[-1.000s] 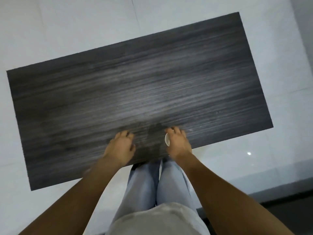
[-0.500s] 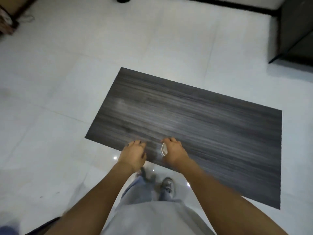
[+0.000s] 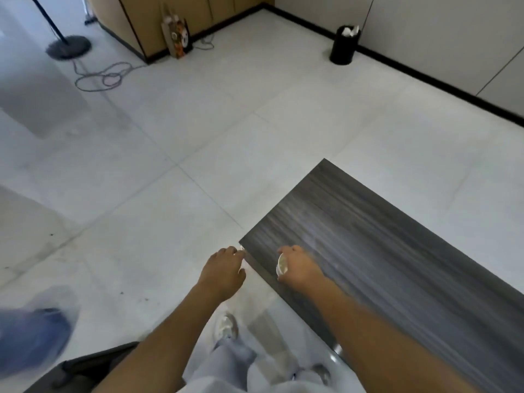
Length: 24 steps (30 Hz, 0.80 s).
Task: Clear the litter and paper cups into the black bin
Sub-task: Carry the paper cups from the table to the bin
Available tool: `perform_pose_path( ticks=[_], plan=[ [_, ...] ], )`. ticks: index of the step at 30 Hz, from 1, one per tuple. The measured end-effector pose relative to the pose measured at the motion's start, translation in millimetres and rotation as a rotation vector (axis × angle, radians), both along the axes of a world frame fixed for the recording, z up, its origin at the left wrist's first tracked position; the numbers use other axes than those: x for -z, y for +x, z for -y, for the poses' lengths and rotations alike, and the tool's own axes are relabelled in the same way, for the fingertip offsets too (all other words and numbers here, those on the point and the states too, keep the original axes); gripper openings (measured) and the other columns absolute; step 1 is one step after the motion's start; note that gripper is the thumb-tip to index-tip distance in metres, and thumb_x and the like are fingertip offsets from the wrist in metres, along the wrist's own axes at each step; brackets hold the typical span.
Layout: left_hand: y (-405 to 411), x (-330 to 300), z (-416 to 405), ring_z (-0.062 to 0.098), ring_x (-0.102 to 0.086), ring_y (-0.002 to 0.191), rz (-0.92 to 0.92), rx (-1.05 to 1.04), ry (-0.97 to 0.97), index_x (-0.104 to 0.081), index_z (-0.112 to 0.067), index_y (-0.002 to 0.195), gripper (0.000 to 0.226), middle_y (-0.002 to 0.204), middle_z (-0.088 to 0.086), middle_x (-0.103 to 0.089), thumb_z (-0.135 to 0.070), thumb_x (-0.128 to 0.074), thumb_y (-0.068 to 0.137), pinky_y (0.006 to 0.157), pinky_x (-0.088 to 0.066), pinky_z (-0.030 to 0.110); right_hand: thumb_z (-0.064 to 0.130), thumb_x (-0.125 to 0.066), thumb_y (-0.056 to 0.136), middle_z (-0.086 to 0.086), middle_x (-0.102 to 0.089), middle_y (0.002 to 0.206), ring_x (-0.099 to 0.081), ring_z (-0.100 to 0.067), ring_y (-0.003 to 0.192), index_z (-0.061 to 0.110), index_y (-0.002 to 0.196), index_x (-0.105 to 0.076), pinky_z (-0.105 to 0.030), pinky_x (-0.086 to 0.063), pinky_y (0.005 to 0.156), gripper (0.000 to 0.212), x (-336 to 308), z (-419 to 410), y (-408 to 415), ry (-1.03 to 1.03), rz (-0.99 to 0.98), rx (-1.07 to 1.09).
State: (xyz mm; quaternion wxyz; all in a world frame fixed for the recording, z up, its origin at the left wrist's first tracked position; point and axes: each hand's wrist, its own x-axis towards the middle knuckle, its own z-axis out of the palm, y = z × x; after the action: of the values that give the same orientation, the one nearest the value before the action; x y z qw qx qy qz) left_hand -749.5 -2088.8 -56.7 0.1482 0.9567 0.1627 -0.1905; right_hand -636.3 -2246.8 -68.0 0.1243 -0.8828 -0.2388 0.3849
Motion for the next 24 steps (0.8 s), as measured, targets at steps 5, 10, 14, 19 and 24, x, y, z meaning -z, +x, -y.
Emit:
perform_pose_path(
  ticks=[5, 10, 14, 19, 24],
  plan=[
    [-10, -6, -117, 0.022, -0.046, 0.121, -0.009, -0.024, 0.029, -0.045, -0.016, 0.135, 0.042, 0.134, 0.003, -0.048, -0.031, -0.042, 0.096, 0.098, -0.039, 0.031, 0.019, -0.068, 0.081, -0.006, -0.035, 0.144, -0.035, -0.029, 0.131, 0.022, 0.143, -0.036, -0.037, -0.043, 0.100, 0.070, -7, -114, 2, 0.035, 0.060, -0.070],
    [12, -8, -191, 0.022, -0.044, 0.123, 0.005, -0.035, 0.009, -0.043, -0.015, 0.137, 0.043, 0.135, 0.004, -0.047, -0.031, -0.043, 0.097, 0.098, -0.039, 0.031, 0.017, -0.063, 0.086, -0.007, -0.036, 0.141, -0.037, -0.029, 0.126, 0.021, 0.142, -0.036, -0.040, -0.048, 0.094, 0.062, -13, -190, 17, 0.058, 0.125, -0.144],
    [52, -3, -236, 0.022, -0.044, 0.124, 0.015, -0.016, -0.003, -0.044, -0.016, 0.136, 0.042, 0.136, 0.004, -0.046, -0.031, -0.043, 0.096, 0.097, -0.039, 0.031, 0.014, -0.064, 0.084, -0.007, -0.038, 0.137, -0.038, -0.027, 0.123, 0.020, 0.141, -0.036, -0.039, -0.050, 0.087, 0.063, -9, -234, 52, 0.025, 0.159, -0.179],
    [134, 5, -293, 0.021, -0.044, 0.124, 0.021, 0.038, -0.005, -0.044, -0.016, 0.135, 0.042, 0.136, 0.003, -0.046, -0.032, -0.044, 0.096, 0.098, -0.038, 0.031, 0.011, -0.063, 0.084, -0.007, -0.040, 0.133, -0.040, -0.027, 0.120, 0.018, 0.134, -0.040, -0.038, -0.049, 0.085, 0.055, 6, -292, 125, -0.026, 0.209, -0.182],
    [241, -2, -357, 0.021, -0.043, 0.124, 0.016, 0.075, 0.007, -0.044, -0.016, 0.135, 0.041, 0.138, 0.004, -0.045, -0.031, -0.044, 0.097, 0.098, -0.039, 0.031, 0.008, -0.061, 0.085, -0.007, -0.041, 0.131, -0.041, -0.027, 0.119, 0.016, 0.132, -0.042, -0.037, -0.049, 0.083, 0.052, 5, -353, 222, -0.008, 0.230, -0.140]
  ],
)
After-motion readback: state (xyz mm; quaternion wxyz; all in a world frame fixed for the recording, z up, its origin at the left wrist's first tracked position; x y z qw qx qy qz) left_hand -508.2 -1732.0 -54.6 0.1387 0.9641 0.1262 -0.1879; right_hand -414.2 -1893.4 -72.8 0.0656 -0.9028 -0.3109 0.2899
